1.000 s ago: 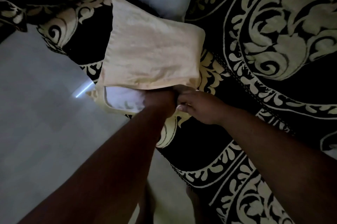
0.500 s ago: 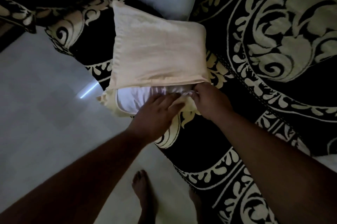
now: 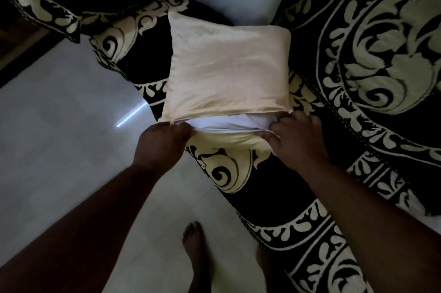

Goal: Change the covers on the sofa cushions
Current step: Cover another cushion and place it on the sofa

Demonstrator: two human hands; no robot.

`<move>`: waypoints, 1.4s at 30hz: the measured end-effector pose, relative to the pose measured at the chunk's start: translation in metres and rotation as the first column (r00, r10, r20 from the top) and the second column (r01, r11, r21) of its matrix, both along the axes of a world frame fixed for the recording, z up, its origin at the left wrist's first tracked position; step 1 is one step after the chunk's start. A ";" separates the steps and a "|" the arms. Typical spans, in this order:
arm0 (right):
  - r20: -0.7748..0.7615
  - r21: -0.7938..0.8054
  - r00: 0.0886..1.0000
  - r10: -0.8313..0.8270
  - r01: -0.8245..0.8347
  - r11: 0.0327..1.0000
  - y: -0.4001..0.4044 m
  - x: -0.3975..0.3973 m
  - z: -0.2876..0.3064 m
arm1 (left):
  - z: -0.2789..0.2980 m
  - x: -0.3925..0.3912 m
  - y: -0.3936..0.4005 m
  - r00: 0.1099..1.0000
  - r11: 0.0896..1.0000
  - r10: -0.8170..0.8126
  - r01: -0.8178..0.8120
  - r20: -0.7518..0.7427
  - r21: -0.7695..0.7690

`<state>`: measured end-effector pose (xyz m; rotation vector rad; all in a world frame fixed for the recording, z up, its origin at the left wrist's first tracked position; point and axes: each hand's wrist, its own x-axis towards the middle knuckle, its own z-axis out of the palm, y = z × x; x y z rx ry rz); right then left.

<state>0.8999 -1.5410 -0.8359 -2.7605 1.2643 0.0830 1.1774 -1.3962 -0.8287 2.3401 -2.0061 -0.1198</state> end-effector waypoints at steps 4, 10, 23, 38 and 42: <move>0.097 0.037 0.995 0.035 -0.038 0.999 -0.006 -0.006 0.013 | 0.013 0.003 -0.013 0.999 1.000 0.018 -0.017 -0.049 0.020; 0.404 0.617 0.861 -0.310 -0.006 0.787 -0.021 -0.036 0.113 | 0.109 0.007 -0.041 0.882 0.987 -0.021 0.094 -0.470 0.133; -0.019 0.886 0.503 -0.864 0.408 0.218 -0.079 -0.048 0.094 | 0.068 -0.070 -0.153 0.943 0.909 0.258 -0.163 -0.211 0.383; -0.031 0.137 0.998 -0.053 0.057 0.989 0.042 0.046 -0.018 | -0.051 -0.091 -0.022 0.861 0.930 0.363 -0.361 -0.358 0.075; 0.042 0.144 0.999 0.011 -0.017 0.989 0.019 0.057 -0.045 | -0.078 -0.092 -0.039 0.858 0.898 0.438 -0.433 -0.268 0.081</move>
